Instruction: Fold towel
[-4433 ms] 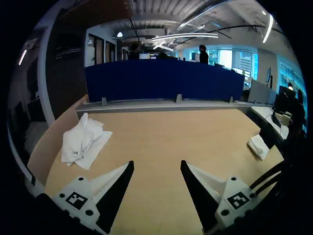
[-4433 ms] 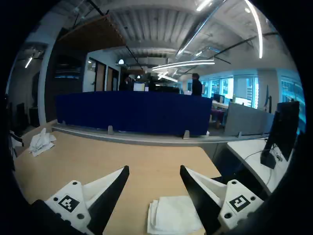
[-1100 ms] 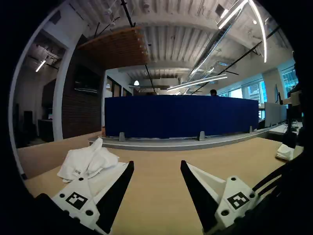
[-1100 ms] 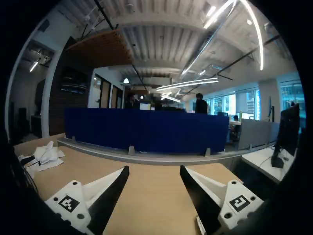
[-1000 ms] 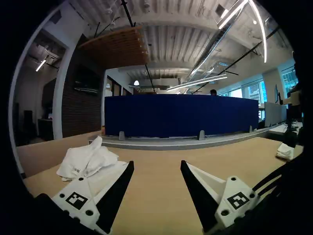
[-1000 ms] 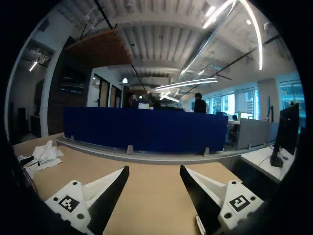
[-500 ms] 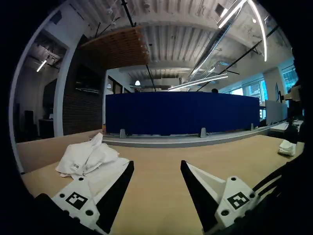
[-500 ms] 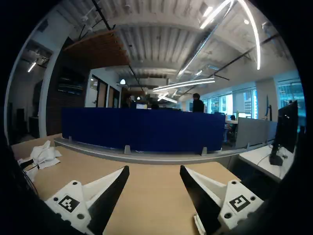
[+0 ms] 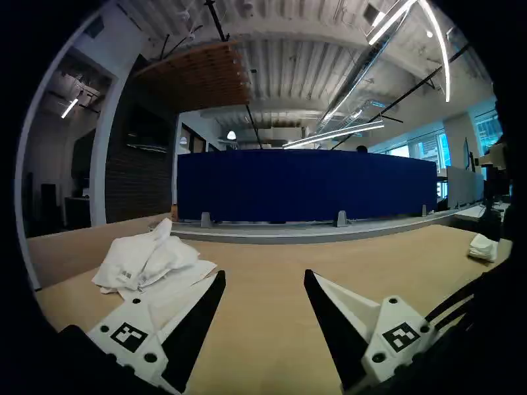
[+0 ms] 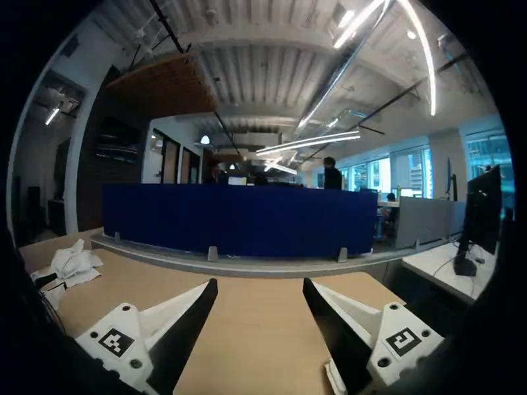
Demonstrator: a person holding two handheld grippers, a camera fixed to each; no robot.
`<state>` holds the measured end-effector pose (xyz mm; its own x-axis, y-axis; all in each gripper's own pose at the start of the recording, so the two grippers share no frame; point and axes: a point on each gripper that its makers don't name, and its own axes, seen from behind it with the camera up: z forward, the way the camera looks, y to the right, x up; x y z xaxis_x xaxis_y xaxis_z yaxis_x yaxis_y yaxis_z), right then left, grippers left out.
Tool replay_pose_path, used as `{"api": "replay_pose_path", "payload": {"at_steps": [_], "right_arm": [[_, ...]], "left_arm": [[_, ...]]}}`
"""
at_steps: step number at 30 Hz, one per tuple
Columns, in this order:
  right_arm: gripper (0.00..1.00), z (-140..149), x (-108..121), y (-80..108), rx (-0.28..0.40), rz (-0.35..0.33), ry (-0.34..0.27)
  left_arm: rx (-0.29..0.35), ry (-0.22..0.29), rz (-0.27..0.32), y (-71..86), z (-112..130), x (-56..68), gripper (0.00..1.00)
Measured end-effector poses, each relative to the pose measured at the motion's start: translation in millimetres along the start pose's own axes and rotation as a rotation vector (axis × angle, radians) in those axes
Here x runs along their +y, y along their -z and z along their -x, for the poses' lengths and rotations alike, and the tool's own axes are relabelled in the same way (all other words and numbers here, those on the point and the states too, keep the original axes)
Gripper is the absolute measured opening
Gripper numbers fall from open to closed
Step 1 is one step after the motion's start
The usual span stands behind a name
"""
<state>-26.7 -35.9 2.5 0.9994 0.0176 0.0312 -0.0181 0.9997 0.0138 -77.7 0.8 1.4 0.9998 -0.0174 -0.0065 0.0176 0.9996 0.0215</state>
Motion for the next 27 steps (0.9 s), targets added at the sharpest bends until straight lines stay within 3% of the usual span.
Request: {"api": "replay_pose_path", "payload": {"at_steps": [17,27], "right_arm": [[1.00,4,11,-1.0,0.038,0.004,0.019],[1.00,18,16,0.2,0.083,-0.010,-0.007]], "left_arm": [[-0.001,-0.004,0.001,-0.1,0,-0.5,0.88],[-0.001,-0.003,0.001,0.4,0,-0.2,0.88]]}}
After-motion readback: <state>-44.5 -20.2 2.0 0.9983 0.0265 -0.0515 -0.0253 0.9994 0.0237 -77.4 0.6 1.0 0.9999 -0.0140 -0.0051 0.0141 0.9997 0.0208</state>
